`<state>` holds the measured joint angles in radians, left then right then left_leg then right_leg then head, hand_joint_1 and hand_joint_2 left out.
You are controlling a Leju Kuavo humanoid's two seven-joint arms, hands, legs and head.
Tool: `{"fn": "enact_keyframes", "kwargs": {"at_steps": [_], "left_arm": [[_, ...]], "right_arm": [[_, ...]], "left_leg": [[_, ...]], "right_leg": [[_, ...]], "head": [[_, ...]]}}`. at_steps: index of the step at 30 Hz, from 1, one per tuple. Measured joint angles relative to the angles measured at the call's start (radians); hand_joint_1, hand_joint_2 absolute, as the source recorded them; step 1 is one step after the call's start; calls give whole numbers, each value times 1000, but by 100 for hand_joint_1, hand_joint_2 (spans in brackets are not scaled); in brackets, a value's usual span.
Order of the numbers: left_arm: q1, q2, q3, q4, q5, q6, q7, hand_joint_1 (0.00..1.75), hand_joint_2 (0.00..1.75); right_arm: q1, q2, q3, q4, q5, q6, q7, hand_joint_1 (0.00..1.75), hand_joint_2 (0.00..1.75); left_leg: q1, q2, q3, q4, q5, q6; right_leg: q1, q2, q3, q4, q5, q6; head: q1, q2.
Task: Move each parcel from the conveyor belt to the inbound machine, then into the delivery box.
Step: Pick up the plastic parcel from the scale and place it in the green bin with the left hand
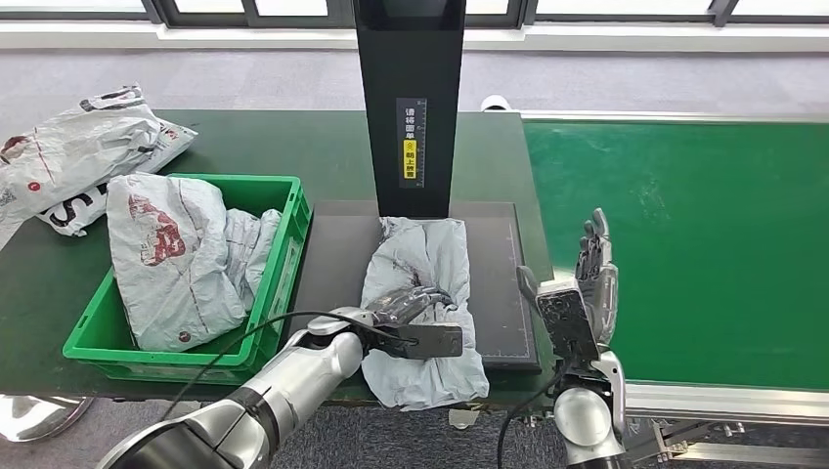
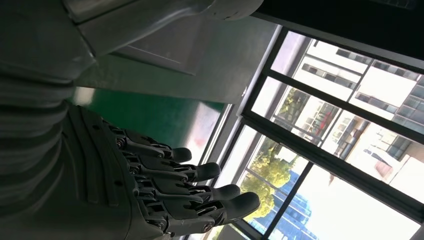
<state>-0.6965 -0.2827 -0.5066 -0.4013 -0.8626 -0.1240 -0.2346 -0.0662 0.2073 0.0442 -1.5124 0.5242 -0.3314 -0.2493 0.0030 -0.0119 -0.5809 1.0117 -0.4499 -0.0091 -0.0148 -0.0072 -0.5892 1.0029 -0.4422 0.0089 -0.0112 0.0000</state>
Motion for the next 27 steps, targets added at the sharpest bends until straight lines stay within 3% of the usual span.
{"fn": "enact_keyframes", "kwargs": {"at_steps": [8,15,18,22,27], "left_arm": [[-27,-9,-24,16,8,75,10,175,175],[-63,-18,63,-100,154,420,-26,175,175],[-93,-9,130,-218,226,457,-18,175,175],[-109,39,217,-391,221,550,24,175,175],[-116,180,344,-522,-94,784,140,175,175]], "right_arm": [[10,23,-33,-41,12,7,-2,0,175],[62,50,-91,-128,7,5,-5,0,175],[82,51,-98,-139,-21,-6,-29,0,175],[104,40,-98,-137,-83,-34,-74,0,175],[166,4,-98,-128,-152,-72,-132,0,175]], "left_leg": [[0,0,4,0,1,-1],[0,0,-5,1,4,-1],[0,2,-7,1,4,-1],[0,5,-8,0,4,-1],[0,8,-7,-2,3,-3]], "right_leg": [[0,0,3,0,1,-1],[0,1,-7,1,4,-2],[0,2,-9,1,5,-2],[1,6,-12,2,5,-2],[1,10,-12,2,4,-4]], "head": [[0,0],[0,0],[0,0],[0,0],[0,0]]}}
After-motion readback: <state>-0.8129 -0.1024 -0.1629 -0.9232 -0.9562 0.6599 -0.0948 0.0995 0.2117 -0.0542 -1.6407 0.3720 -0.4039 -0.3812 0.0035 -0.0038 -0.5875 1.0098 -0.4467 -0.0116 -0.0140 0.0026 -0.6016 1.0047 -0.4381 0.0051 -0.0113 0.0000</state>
